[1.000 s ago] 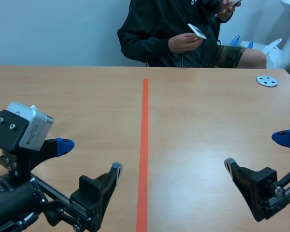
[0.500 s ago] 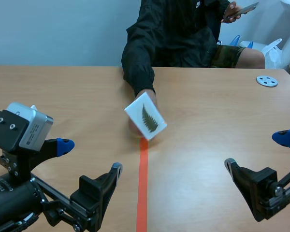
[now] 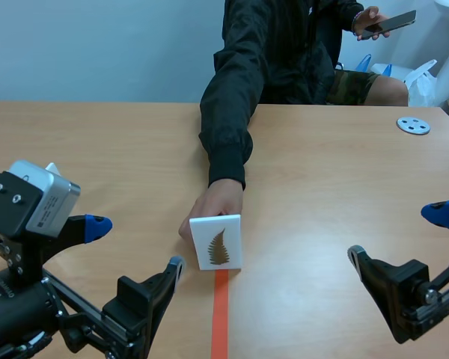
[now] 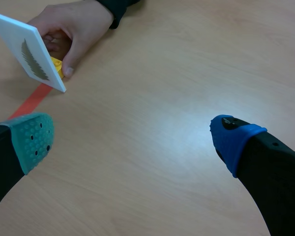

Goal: Sort the leaf by its shape. The table is split by an orange tape line. A compound leaf with several leaflets goes to the left side, a simple leaf with one blade goes to the right side. Return to the home posture when a red brick is placed on the table.

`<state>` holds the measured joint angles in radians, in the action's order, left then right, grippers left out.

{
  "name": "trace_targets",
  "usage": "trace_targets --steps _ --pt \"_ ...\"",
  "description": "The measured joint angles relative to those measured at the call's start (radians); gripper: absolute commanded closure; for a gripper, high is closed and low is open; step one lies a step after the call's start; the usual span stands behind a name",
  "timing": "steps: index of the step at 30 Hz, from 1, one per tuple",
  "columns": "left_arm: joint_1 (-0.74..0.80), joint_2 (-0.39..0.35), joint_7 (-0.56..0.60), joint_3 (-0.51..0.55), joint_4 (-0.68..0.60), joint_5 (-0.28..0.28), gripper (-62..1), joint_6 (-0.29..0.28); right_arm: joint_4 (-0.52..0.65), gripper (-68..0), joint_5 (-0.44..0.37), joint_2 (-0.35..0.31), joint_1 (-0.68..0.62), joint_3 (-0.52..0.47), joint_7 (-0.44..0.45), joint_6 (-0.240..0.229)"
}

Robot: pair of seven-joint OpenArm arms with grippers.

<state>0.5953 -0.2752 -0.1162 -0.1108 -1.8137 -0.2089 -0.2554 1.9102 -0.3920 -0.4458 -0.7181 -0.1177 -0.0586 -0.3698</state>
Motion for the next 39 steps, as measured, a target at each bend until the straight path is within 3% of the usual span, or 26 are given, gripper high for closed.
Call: trace_targets --steps 8,14,17,23,26,33,39 --pt "0.000 -0.013 0.000 0.000 0.000 0.000 -62.3 -0.002 0.000 -67.9 0.003 0.000 0.000 0.000 -0.012 -0.001" --pt "0.000 -0.013 0.000 0.000 0.000 0.000 -62.3 -0.002 0.000 -67.9 0.006 0.000 0.001 0.000 -0.012 -0.039" --pt "0.000 -0.013 0.000 0.000 -0.001 0.000 -62.3 -0.002 -0.002 -67.9 0.026 0.000 0.026 0.000 -0.029 -0.074" --pt "0.000 -0.013 0.000 0.000 -0.001 0.000 -62.3 -0.002 -0.072 -67.9 0.025 -0.002 0.145 0.020 -0.025 -0.197" --pt "0.000 -0.013 0.000 0.000 -0.001 0.000 -62.3 -0.002 -0.140 -67.9 0.025 -0.006 0.206 0.073 -0.018 -0.245" --pt "0.000 -0.013 0.000 0.000 -0.001 0.001 -62.3 -0.002 -0.338 -67.9 0.026 -0.006 0.370 0.223 0.063 -0.291" --pt "0.000 -0.013 0.000 0.000 -0.001 0.001 -62.3 -0.002 -0.478 -67.9 0.104 0.000 0.516 0.383 0.154 -0.293"
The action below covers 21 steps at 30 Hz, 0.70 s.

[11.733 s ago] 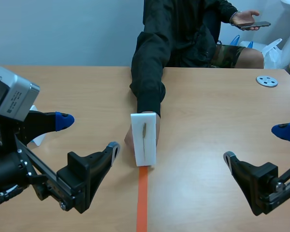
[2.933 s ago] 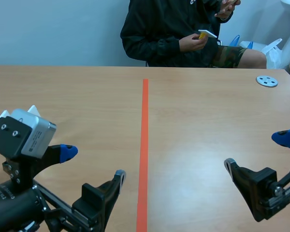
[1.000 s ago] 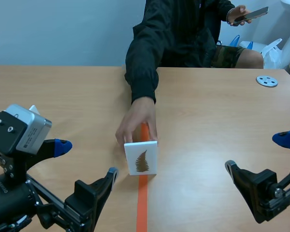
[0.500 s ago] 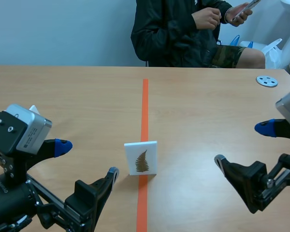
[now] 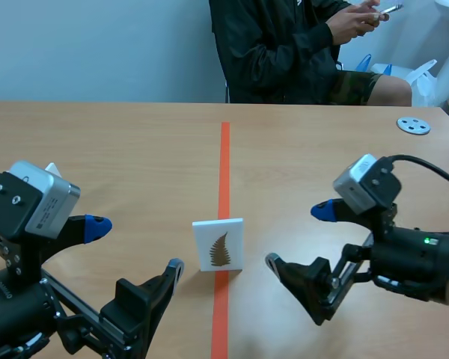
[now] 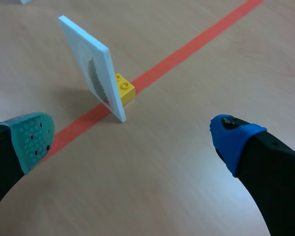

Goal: Sort the leaf by its shape. The table is split by an orange tape line. A compound leaf with several leaflets goes to the left side, a simple leaf with one blade goes to the right side. Return to the home posture when a red brick is placed on the table.

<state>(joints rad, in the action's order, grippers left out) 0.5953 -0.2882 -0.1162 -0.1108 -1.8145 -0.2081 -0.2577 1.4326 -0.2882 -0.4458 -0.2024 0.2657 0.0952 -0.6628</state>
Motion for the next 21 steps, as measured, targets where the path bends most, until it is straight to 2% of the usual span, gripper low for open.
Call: trace_targets --steps 11,18,21 --pt "0.000 0.000 0.008 0.037 0.000 0.018 -62.3 0.001 -0.220 -67.9 0.225 0.108 0.156 0.172 0.205 0.021" --pt "0.000 0.000 0.008 0.061 0.000 0.018 -62.3 0.002 -0.307 -67.9 0.309 0.158 0.209 0.265 0.275 0.142" --pt "0.000 0.000 0.008 0.061 0.000 0.018 -62.3 0.002 -0.330 -66.4 0.319 0.164 0.222 0.280 0.283 0.154"
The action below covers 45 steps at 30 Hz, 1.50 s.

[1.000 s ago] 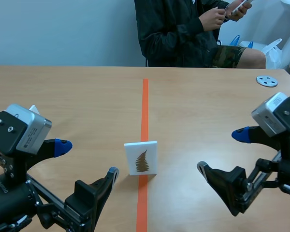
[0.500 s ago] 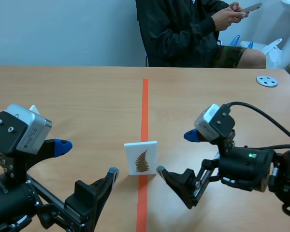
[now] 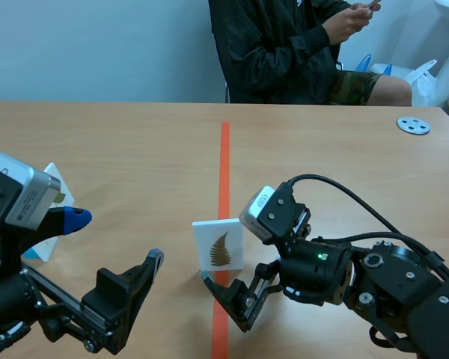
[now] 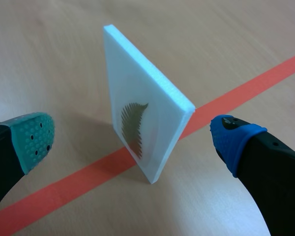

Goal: Sort the leaf by its shape. The table is split by an orange tape line. A compound leaf with several leaflets goes to the left side, a simple leaf with one blade goes to the right side. Return to the home posture when a red brick is placed on the table.

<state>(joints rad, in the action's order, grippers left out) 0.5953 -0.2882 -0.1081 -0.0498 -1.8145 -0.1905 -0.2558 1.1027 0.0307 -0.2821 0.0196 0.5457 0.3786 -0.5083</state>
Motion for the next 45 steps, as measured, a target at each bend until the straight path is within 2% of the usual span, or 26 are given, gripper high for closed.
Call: trace_targets --steps 4,8,13,25,32,37,42,45 --pt "0.000 0.000 0.000 0.000 0.000 0.000 -62.3 0.000 -0.032 -55.0 0.000 0.014 0.006 0.014 0.006 0.038" --pt "0.000 0.000 0.000 0.000 0.000 0.000 -62.3 0.000 -0.040 -43.7 0.000 0.026 0.005 0.016 0.006 0.045" --pt "0.000 0.000 0.000 0.000 0.000 0.000 -62.3 0.000 -0.040 -36.3 0.000 0.028 0.005 0.016 0.010 0.050" --pt "0.000 0.000 0.000 0.000 0.000 0.000 -62.3 0.000 -0.040 -11.2 0.000 0.041 0.005 0.016 0.010 0.052" --pt "0.000 0.000 0.000 0.000 0.000 0.000 -62.3 0.000 -0.040 -1.3 0.000 0.041 0.005 0.016 0.010 0.052" --pt "0.000 0.000 0.000 0.000 0.000 0.000 -62.3 0.000 -0.035 -1.5 0.000 0.040 0.004 0.005 0.030 0.046" --pt "0.000 0.000 0.001 0.000 0.000 0.000 -62.3 0.000 0.094 -1.5 -0.001 0.008 -0.026 -0.089 0.037 0.020" --pt "0.000 0.000 0.008 0.000 0.000 0.000 -62.3 0.000 0.180 -1.5 -0.037 -0.019 -0.054 -0.202 0.034 -0.038"
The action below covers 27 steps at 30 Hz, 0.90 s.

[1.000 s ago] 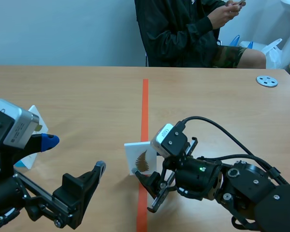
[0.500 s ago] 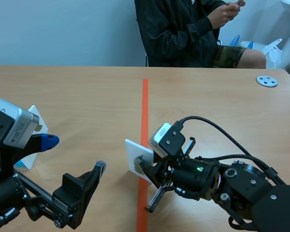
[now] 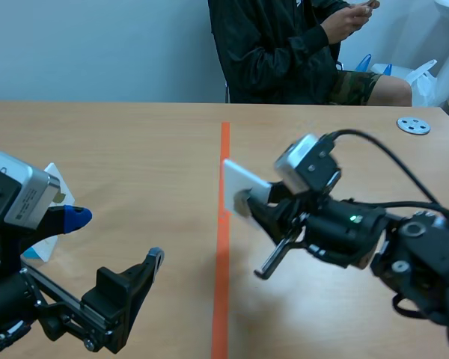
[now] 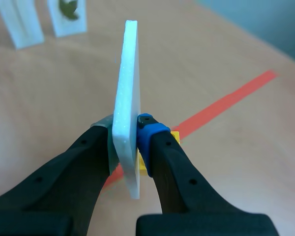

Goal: Sort the leaf by its shape. The table is split by an orange tape line. A compound leaf with several leaflets goes to the left side, a simple leaf with one blade goes to the right side. Return to the home posture when a red brick is placed on the table.

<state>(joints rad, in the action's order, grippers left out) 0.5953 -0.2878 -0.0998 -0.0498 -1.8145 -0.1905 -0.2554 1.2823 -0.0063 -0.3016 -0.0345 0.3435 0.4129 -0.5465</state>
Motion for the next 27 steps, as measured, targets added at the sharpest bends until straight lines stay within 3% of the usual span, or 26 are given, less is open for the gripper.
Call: trace_targets --steps 8,12,14,22,27 --pt "0.000 0.000 0.006 0.000 0.000 0.000 -62.3 0.000 0.045 -1.5 -0.279 -0.020 -0.100 -0.381 -0.114 -0.198" --pt "0.000 0.000 0.006 0.000 0.000 0.000 -62.3 0.000 0.045 -1.5 -0.322 -0.022 -0.119 -0.566 -0.188 -0.190" --pt "0.000 0.000 0.006 0.000 0.000 0.000 -62.3 0.000 0.045 -1.5 -0.333 -0.032 -0.119 -0.613 -0.218 -0.187" --pt "0.000 0.000 0.006 0.000 0.000 0.000 -62.3 0.000 0.030 -1.5 -0.332 -0.093 -0.112 -0.623 -0.231 -0.178" --pt "0.000 0.000 0.006 0.000 0.000 0.000 -62.3 0.000 -0.078 -1.5 -0.346 -0.091 -0.067 -0.610 -0.232 -0.148"
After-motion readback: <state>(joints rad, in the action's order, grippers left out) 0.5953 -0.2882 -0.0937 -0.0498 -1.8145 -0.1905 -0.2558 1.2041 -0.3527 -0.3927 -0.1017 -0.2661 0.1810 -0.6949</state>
